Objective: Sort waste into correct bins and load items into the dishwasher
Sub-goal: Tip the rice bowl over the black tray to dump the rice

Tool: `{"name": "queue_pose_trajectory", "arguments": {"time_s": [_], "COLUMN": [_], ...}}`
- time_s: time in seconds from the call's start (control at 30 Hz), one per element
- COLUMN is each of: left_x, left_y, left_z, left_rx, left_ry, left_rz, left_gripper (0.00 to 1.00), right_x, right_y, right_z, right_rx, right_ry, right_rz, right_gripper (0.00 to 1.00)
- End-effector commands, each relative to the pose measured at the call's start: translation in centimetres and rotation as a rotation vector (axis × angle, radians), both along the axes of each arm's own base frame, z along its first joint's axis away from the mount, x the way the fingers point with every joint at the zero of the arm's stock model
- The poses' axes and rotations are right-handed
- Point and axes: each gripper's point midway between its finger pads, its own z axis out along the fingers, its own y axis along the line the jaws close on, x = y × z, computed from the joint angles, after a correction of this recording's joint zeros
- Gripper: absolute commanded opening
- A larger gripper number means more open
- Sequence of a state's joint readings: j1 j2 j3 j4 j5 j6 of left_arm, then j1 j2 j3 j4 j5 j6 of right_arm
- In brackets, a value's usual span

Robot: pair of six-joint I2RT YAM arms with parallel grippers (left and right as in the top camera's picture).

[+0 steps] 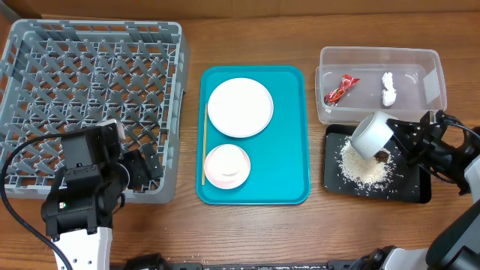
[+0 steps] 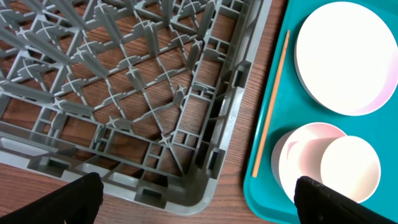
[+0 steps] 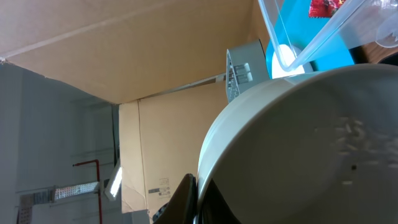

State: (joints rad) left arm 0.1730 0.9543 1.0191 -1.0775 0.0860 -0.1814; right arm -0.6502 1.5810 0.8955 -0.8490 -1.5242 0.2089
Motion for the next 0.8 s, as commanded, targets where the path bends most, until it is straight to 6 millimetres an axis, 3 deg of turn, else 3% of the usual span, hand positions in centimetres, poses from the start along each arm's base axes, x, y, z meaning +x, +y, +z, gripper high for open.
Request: {"name": "queue_pose_trajectory", "arguments": {"time_s": [0.0, 0.6, 0.77], "left_x": [0.3, 0.3, 0.3], "left_y": [0.1, 0.1, 0.1], "left_z": [0.7, 0.7, 0.7], "left_rx": [-0.006, -0.006, -0.006], "left_ry": [-0.021, -0.021, -0.021], "left_rz": [0.010, 0.010, 0.010], "left_gripper": [1.00, 1.00, 1.00], "right_x": [-0.2, -0.1, -0.5], "right_y": [0.0, 0.6, 0.4], "right_z": [1.0, 0.5, -3.0], "right_rx": [0.028, -0.040, -0.119], "right_ry": [-0.038, -0.072, 0.156], "right_rz": [0.001, 0.018, -0.001], "right_gripper": [0.04, 0.04, 0.04]}}
